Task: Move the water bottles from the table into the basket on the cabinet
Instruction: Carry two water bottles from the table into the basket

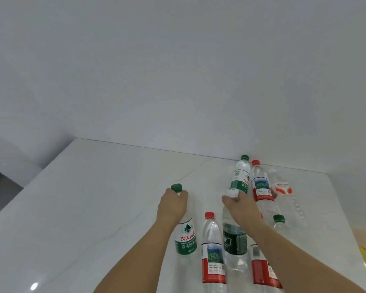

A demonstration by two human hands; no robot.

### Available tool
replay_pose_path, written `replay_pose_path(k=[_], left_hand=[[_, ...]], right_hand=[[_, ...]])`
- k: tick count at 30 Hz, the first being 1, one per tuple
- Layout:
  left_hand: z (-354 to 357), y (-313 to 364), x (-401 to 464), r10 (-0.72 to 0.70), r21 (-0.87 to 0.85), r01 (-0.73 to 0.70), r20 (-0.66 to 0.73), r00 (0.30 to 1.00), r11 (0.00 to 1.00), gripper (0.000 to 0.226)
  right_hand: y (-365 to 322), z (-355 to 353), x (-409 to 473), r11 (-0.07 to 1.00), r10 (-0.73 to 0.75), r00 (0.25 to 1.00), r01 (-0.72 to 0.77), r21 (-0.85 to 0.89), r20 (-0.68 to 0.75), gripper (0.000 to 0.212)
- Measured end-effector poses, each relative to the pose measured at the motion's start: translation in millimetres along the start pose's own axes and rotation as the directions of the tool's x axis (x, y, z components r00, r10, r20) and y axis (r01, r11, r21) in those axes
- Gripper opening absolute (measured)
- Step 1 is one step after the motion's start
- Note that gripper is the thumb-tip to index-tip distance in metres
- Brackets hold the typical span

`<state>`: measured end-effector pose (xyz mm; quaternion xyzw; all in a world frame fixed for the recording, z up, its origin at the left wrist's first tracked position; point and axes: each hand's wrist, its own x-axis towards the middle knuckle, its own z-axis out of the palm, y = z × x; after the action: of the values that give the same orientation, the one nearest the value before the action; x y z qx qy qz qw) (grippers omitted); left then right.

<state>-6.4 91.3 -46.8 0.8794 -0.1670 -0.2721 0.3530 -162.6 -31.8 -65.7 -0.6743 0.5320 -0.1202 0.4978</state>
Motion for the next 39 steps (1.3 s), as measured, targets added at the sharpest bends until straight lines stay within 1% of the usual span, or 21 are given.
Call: replay_pose_path(k=[2, 4, 6, 8, 11, 13, 15, 18, 20, 22, 26, 33, 37, 39], left_hand=[[-27, 28, -23, 0.09, -0.06, -0.095, -0.085, 0.992, 0.994, 0.035], [-58, 59, -49, 0.154, -0.131, -0.178, -0.175, 0.972, 0.975, 0.031], [-93, 89, -76, 0.206, -0.188, -0.26, -0.266, 0.942, 0.947, 0.029], [-129, 117, -105, 0.263, -0.21, -0.347, -0.342, 0.902, 0.914, 0.026], [-182, 150, -146, 0.353, -0.152, -0.455, -0.438, 0.827, 0.877, 0.026], [-219, 165, -175, 0.392, -0.102, -0.506, -0.508, 0.767, 0.856, 0.027], [-256, 174, -201, 0.412, -0.04, -0.53, -0.581, 0.702, 0.847, 0.028], [-307, 174, -234, 0.417, 0.065, -0.522, -0.688, 0.594, 0.851, 0.032], [-341, 166, -250, 0.397, 0.092, -0.51, -0.748, 0.532, 0.855, 0.031], [-376, 153, -263, 0.378, 0.106, -0.498, -0.788, 0.486, 0.861, 0.03], [-443, 105, -277, 0.371, 0.158, -0.464, -0.83, 0.415, 0.872, 0.03], [-564, -7, -281, 0.353, 0.225, -0.354, -0.866, 0.354, 0.908, 0.035], [-624, -64, -282, 0.323, 0.228, -0.3, -0.89, 0.322, 0.926, 0.032], [-654, -90, -281, 0.306, 0.219, -0.284, -0.899, 0.312, 0.933, 0.033]], right_hand=[[-35, -20, -18, 0.993, -0.104, 0.993, 0.106, 0.046, -0.052, 0.018], [-77, -41, -40, 0.967, -0.198, 0.974, 0.212, 0.144, -0.107, 0.017], [-122, -58, -65, 0.917, -0.293, 0.944, 0.323, 0.233, -0.154, 0.012], [-166, -71, -93, 0.861, -0.4, 0.899, 0.435, 0.264, -0.175, 0.014], [-224, -85, -136, 0.782, -0.527, 0.832, 0.554, 0.285, -0.172, 0.023], [-260, -90, -166, 0.725, -0.588, 0.79, 0.611, 0.319, -0.174, 0.021], [-293, -91, -194, 0.66, -0.637, 0.747, 0.656, 0.365, -0.191, 0.018], [-335, -80, -233, 0.583, -0.688, 0.695, 0.701, 0.412, -0.21, 0.016], [-361, -65, -260, 0.552, -0.723, 0.661, 0.728, 0.408, -0.201, 0.016], [-385, -44, -287, 0.523, -0.754, 0.629, 0.748, 0.409, -0.187, 0.015], [-422, 18, -336, 0.475, -0.79, 0.59, 0.759, 0.445, -0.163, 0.015], [-470, 154, -412, 0.449, -0.817, 0.57, 0.72, 0.528, -0.083, 0.013], [-494, 227, -451, 0.442, -0.838, 0.546, 0.704, 0.556, -0.025, 0.019], [-507, 259, -467, 0.449, -0.843, 0.539, 0.694, 0.563, 0.007, 0.016]])
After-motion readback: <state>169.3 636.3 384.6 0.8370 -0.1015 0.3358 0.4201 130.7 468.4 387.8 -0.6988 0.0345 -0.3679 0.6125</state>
